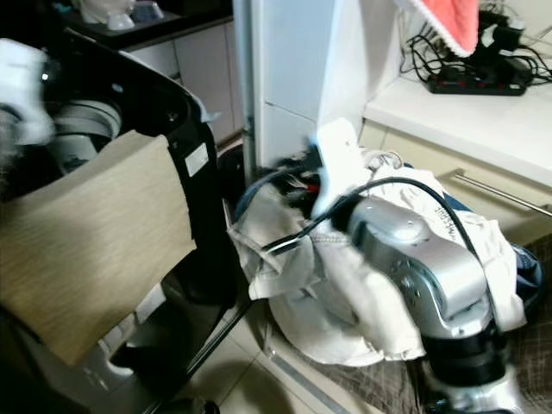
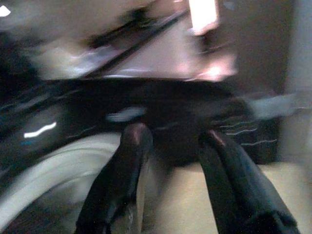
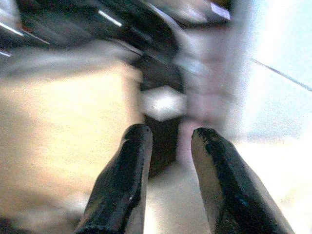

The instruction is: Clothes washing

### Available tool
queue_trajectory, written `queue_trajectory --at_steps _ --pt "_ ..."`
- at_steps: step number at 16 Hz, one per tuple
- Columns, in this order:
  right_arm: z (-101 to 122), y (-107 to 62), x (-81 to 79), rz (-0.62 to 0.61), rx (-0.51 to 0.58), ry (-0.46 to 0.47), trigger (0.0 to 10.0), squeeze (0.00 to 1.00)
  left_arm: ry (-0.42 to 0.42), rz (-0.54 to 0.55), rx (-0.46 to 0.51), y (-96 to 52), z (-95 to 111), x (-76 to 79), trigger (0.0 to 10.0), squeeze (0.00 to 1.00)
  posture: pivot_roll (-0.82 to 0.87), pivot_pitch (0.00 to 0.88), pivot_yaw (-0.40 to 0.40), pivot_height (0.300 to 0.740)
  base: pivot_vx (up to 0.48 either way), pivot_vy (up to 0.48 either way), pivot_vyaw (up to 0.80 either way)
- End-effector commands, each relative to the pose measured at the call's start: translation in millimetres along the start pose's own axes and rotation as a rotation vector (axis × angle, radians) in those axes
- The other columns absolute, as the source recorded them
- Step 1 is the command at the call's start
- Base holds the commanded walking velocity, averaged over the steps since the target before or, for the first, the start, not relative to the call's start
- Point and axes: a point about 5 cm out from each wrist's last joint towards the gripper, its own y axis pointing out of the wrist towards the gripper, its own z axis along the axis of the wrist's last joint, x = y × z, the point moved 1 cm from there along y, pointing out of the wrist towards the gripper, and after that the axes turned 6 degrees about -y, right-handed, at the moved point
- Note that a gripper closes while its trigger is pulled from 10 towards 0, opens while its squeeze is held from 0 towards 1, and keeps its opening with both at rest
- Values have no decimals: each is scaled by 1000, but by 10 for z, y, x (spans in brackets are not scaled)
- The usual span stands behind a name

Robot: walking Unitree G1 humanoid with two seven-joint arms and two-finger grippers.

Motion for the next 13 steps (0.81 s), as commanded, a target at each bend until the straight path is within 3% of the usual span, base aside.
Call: queue_trajectory --at_steps 1,2,4,5,6,7,8,9,13 --pt "-138 -40 127 -73 -67 -44 10000 1000 -24 -202 97 4 54 317 10000 0 -63 0 39 740 0 0 0" --pt "-158 -94 163 -56 -81 -48 10000 1000 -58 -325 123 -33 -8 569 10000 0 -65 0 34 740 0 0 0" --pt "-219 -246 215 25 -183 -146 10000 1000 -39 -538 76 -163 -217 1059 10000 0 -68 0 34 740 0 0 0" --pt "-250 -288 237 41 -220 -175 10000 1000 -45 -600 63 -206 -259 1169 10000 0 -74 0 36 740 0 0 0" --pt "-337 -394 282 86 -318 -240 10000 1000 -58 -758 27 -349 -340 1436 10000 0 -75 0 37 740 0 0 0" --pt "-397 -466 293 129 -382 -276 10000 1000 -73 -844 -2 -450 -384 1581 10000 0 -78 0 38 740 0 0 0" --pt "-410 -481 293 141 -394 -284 10000 1000 -78 -859 -7 -476 -390 1607 10000 0 -78 0 38 740 0 0 0" --pt "-515 -586 221 254 -479 -323 10000 1000 -104 -883 -20 -548 -432 1730 10000 0 -78 0 38 740 0 0 0" --pt "-729 -646 203 308 -605 -396 10000 1000 -108 -936 -73 -724 -504 1924 10000 0 -77 0 38 740 0 0 0"
